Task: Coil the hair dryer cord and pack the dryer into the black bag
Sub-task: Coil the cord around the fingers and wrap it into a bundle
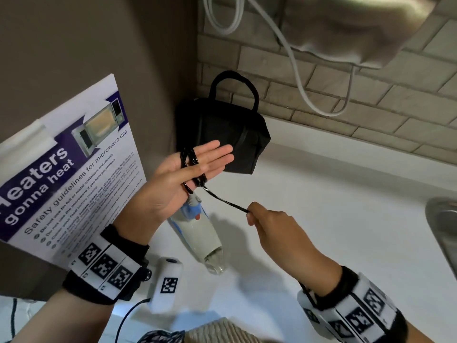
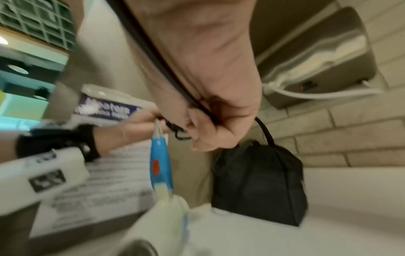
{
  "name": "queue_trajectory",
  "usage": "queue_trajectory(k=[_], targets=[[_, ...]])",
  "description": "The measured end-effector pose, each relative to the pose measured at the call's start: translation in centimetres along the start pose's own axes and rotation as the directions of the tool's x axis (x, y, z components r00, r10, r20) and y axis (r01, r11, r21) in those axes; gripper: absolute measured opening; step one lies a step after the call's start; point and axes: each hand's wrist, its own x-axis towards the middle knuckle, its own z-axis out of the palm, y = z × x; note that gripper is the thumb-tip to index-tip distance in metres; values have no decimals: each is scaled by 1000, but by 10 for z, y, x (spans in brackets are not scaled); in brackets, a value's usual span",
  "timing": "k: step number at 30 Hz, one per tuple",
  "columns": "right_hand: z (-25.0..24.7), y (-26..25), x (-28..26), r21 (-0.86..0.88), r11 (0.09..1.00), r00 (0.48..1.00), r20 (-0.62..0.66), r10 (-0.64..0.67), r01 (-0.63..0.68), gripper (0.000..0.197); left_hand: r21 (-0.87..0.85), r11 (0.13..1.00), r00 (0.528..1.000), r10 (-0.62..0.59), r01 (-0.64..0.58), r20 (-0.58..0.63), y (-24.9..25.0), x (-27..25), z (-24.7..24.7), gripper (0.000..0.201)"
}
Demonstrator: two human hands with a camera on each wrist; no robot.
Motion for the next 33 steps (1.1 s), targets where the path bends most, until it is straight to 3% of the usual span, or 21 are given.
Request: queue_trajectory(k=[5, 9, 13, 18, 22, 24, 28, 31, 33], targets=[[10, 5, 6, 12, 1000, 997, 81, 21, -22, 23, 9, 1000, 1000, -2, 2, 3, -4, -5, -2, 47], [-12, -12, -12, 89, 991, 995, 11, -98, 96, 16, -22, 1000, 996, -10, 8, -89, 1, -2, -7, 49], [-33, -29, -21, 123, 965, 972, -82, -221, 230, 14, 17, 999, 994, -27, 29, -108, -4, 5, 1, 47], [-57, -32, 1, 30, 953, 889, -370, -269, 301, 13, 188, 975, 992, -125, 117, 32, -7, 6, 14, 39], [-70, -28, 31, -41, 938, 834, -445, -325, 344, 18, 172, 961, 943, -250, 214, 221, -2, -1, 21, 35], [-70, -25, 43, -58, 931, 818, -459, -346, 361, 18, 194, 953, 914, -283, 233, 292, -1, -3, 23, 43], [-62, -23, 60, -66, 920, 813, -446, -374, 387, 17, 261, 920, 896, -359, 293, 260, 0, -3, 29, 28], [-54, -22, 67, -13, 916, 807, -469, -359, 400, 13, 280, 920, 920, -335, 273, 204, -1, -4, 29, 22], [-47, -20, 69, 45, 928, 830, -464, -309, 370, 18, 279, 928, 939, -302, 249, 166, -3, -4, 29, 28]])
